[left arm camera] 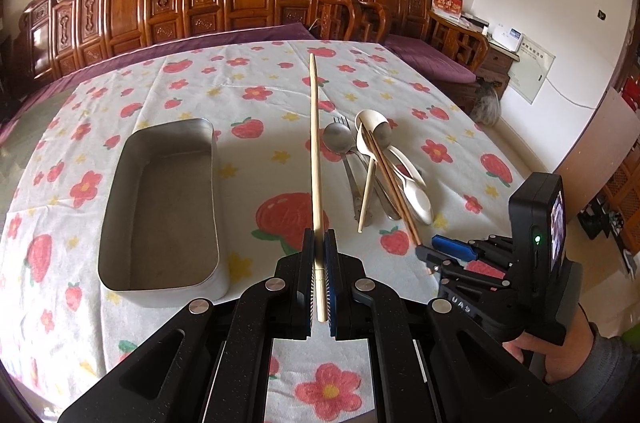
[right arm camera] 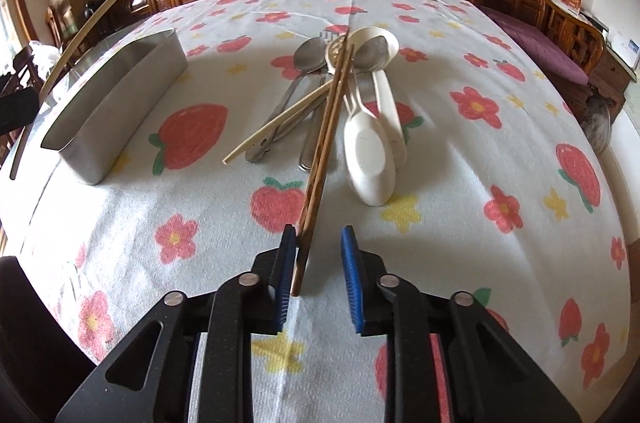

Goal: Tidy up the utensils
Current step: 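Lift the chopstick with the left tool while the right tool grasps another chopstick, then drop the chopstick into the steel tray with the left tool while the right tool carries its chopstick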

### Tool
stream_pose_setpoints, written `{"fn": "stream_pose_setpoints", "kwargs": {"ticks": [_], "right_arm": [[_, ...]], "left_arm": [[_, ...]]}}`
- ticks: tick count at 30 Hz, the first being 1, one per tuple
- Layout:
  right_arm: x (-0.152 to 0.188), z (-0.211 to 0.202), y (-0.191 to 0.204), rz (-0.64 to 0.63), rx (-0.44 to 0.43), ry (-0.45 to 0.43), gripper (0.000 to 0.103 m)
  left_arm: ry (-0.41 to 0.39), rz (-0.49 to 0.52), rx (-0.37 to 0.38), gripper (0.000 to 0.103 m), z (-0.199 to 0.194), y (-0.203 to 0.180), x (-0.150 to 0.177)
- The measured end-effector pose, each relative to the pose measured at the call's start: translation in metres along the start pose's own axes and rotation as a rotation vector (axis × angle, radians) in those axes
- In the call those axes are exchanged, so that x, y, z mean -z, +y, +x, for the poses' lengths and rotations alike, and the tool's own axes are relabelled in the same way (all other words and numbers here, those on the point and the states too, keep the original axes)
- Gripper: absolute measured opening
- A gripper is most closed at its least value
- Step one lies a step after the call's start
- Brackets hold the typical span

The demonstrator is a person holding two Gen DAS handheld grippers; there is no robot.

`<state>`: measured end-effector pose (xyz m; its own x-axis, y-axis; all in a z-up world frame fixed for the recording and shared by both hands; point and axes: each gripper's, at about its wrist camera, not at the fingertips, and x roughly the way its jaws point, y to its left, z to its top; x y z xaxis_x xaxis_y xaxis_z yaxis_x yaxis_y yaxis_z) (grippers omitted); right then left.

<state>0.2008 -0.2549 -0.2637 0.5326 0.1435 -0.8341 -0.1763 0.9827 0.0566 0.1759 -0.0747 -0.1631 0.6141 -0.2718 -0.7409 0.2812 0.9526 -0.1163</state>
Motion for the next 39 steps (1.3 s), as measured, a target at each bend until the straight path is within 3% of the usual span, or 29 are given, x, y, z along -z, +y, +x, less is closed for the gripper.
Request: {"fn": "stream_pose_setpoints", "kwargs": {"ticks": [8,16,18,20,39], "right_arm": [[-0.001,-0.004,-0.008,0.032,0.005,-0.017,0.014],[0.000,0.002,-0.003,0.001,0.042,0.000,0.013],[0.000,0.003,-0.003,0.001,0.045,-0.003,0.006],[0.000,0.002,-0.005,0.009,0.043,-0.004,0.006],[-0.030,-0.060,0.007,-0.021,0.042,-0.211,0.006]], "left_arm": [[0.003,-0.007,-0.002,0.004,0.000,0.002,0.001],[0.002,-0.006,-0.001,0.004,0.000,0.003,0.001],[0.000,-0.004,-0.003,0.004,0.000,0.003,0.001],[0.000,-0.006,-0.003,0.004,-0.001,0.004,0.001],[-0.025,-0.037,-0.073,0.004,-0.010,0.058,-0.013]]}}
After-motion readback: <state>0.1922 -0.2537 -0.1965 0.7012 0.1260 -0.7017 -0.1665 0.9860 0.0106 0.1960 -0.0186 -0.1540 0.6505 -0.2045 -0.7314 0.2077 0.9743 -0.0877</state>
